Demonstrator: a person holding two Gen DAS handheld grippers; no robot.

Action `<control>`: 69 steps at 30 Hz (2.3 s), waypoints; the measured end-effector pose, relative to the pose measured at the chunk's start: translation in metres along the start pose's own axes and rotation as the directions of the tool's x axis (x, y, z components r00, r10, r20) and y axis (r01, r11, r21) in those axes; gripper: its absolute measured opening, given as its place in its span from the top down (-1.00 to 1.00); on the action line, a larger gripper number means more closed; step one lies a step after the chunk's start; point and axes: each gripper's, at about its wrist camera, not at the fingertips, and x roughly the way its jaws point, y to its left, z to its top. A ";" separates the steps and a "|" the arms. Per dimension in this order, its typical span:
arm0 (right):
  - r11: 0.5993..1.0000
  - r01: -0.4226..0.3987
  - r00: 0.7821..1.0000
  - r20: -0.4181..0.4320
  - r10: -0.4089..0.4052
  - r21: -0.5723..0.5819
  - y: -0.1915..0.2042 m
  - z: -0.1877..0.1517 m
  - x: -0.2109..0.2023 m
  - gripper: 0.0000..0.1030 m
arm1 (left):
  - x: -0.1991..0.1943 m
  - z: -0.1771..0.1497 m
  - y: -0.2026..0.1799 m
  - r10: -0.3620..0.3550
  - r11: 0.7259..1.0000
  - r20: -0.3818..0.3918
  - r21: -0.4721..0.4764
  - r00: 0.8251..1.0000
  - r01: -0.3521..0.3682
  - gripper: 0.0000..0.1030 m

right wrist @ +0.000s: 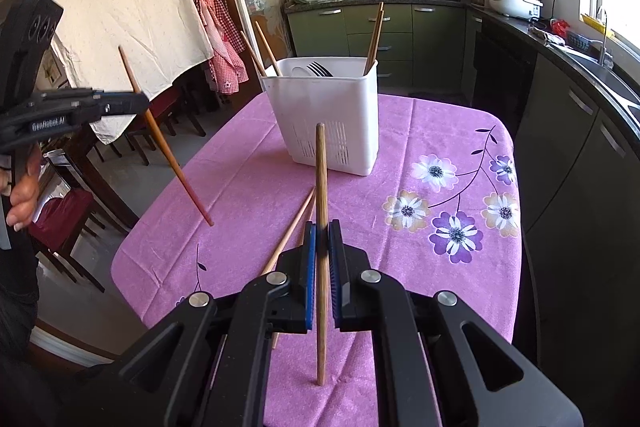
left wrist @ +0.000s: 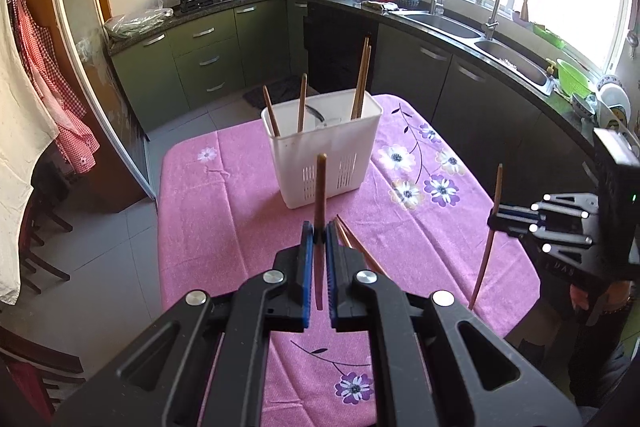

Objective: Organize utensils
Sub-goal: 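Carry both chopsticks upright over the white caddy with both grippers, then open both grippers to drop the chopsticks into the caddy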

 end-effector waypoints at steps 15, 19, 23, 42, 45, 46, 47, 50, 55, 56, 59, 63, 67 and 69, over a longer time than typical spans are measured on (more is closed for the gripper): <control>1.000 -0.015 1.000 -0.025 0.015 0.015 -0.010 -0.003 0.013 0.86 | -0.019 0.116 0.018 0.025 0.997 0.155 -0.072 0.988 -0.014 0.88; 1.000 -0.017 1.000 -0.025 0.018 0.023 -0.013 -0.002 0.015 0.86 | -0.015 0.132 0.023 0.031 0.996 0.173 -0.088 0.984 -0.016 0.88; 0.999 -0.020 0.999 -0.027 0.020 0.026 -0.015 -0.003 0.016 0.86 | -0.010 0.143 0.027 0.046 0.995 0.184 -0.098 0.982 -0.029 0.88; 0.999 -0.032 0.999 0.041 0.032 0.022 -0.010 0.017 -0.004 0.86 | 0.059 0.132 0.028 0.070 0.994 0.089 -0.087 0.994 -0.062 0.87; 1.000 -0.031 0.997 0.070 0.030 0.004 -0.003 0.034 -0.012 0.86 | 0.057 0.128 0.031 0.067 0.995 0.097 -0.086 0.993 -0.059 0.63; 1.000 -0.027 0.996 0.080 0.027 -0.004 0.000 0.040 -0.014 0.86 | 0.054 0.127 0.032 0.066 0.994 0.102 -0.088 0.993 -0.058 0.43; 1.000 -0.026 0.995 0.092 0.027 -0.012 0.003 0.047 -0.017 0.86 | 0.052 0.126 0.033 0.065 0.994 0.110 -0.090 0.992 -0.055 0.29; 0.999 -0.029 0.992 0.125 0.032 -0.023 0.009 0.073 -0.025 0.86 | 0.034 0.120 0.035 0.064 0.994 0.153 -0.094 0.986 -0.050 0.27; 0.999 -0.021 0.979 0.205 0.026 -0.024 0.014 0.130 -0.042 0.86 | -0.006 0.091 0.032 0.070 0.995 0.247 -0.089 0.966 -0.049 0.09; 1.000 -0.020 0.975 0.222 0.024 -0.023 0.015 0.141 -0.045 0.86 | -0.013 0.082 0.030 0.082 0.994 0.263 -0.088 0.961 -0.061 -0.06; 1.000 -0.012 0.962 0.274 0.011 0.000 0.014 0.178 -0.053 0.86 | -0.023 0.050 0.024 0.102 0.993 0.285 -0.084 0.953 -0.081 -0.20; 0.999 0.003 0.947 0.322 -0.018 0.045 0.007 0.219 -0.050 0.86 | -0.016 0.006 0.014 0.099 0.995 0.253 -0.058 0.962 -0.087 -0.29; 0.996 0.057 0.954 0.291 -0.075 0.072 0.000 0.246 -0.019 0.86 | 0.004 -0.025 0.004 0.083 0.996 0.186 -0.033 0.979 -0.079 -0.29; 0.993 0.085 0.962 0.255 -0.102 0.076 -0.002 0.247 0.002 0.86 | 0.013 -0.035 -0.001 0.081 0.997 0.167 -0.019 0.983 -0.079 -0.30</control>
